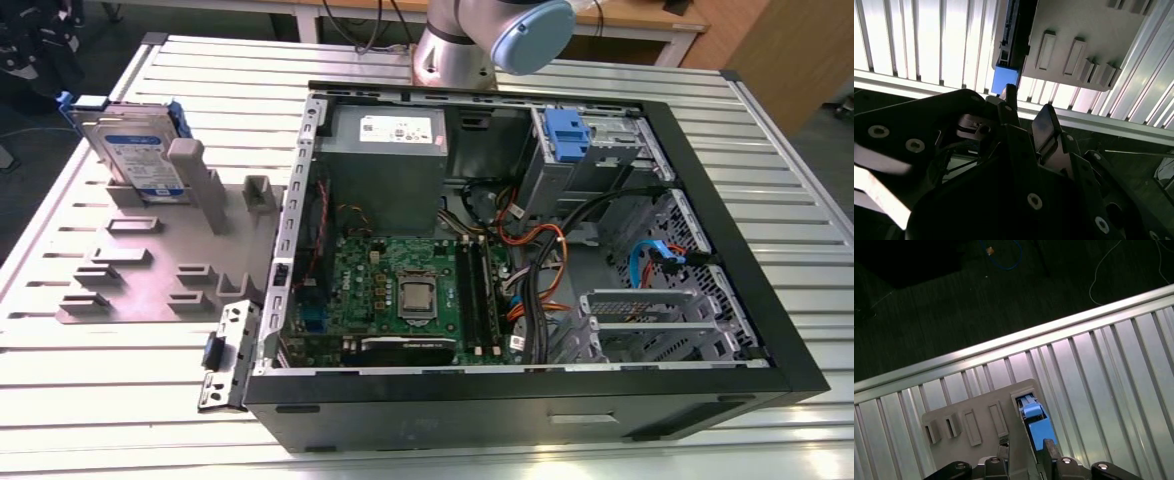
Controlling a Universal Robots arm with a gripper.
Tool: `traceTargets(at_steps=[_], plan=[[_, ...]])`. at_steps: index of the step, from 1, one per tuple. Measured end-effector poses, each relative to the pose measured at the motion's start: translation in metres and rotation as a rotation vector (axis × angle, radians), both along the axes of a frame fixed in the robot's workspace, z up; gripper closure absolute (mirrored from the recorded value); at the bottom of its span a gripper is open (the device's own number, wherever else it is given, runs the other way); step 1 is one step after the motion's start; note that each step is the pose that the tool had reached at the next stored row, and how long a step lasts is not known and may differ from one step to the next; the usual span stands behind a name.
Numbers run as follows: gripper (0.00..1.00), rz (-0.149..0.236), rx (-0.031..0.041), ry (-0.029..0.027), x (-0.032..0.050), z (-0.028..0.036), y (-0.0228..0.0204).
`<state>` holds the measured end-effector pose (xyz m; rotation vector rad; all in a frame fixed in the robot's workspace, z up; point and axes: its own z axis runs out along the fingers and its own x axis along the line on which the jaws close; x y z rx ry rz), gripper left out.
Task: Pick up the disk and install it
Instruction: 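Pick up the disk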
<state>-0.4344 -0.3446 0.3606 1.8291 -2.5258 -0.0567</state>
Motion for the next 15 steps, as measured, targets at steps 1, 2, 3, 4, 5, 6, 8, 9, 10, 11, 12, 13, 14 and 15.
traceTargets(at_steps=[1, 2, 3, 4, 5, 6, 8, 9, 10, 11, 12, 13, 14, 15], plan=[[0.60, 0.000, 0.0000, 0.0000, 0.0000, 0.0000, 0.0000], [0.60, 0.000, 0.0000, 0.0000, 0.0000, 0.0000, 0.0000], [0.60, 0.000, 0.0000, 0.0000, 0.0000, 0.0000, 0.0000], [0.60, 0.000, 0.0000, 0.0000, 0.0000, 0.0000, 0.0000], [0.60, 0.001, 0.0000, 0.0000, 0.0000, 0.0000, 0.0000], [0.60, 0.006, 0.0000, -0.0001, 0.0000, -0.0001, 0.0000], [0.60, 0.036, 0.0001, -0.0002, 0.0000, -0.0004, 0.0000], [0.60, 0.055, -0.0001, 0.0001, 0.0000, -0.0007, 0.0000], [0.60, 0.067, -0.0001, -0.0012, 0.0000, -0.0015, 0.0000], [0.60, 0.067, -0.0004, -0.0060, -0.0002, -0.0023, 0.0000], [0.60, 0.068, -0.0005, -0.0120, -0.0003, -0.0031, 0.0000], [0.60, 0.068, -0.0006, -0.0179, -0.0004, -0.0039, 0.0001], [0.60, 0.068, -0.0008, -0.0241, -0.0006, -0.0046, 0.0001], [0.60, 0.068, -0.0010, -0.0309, -0.0006, -0.0053, 0.0001]])
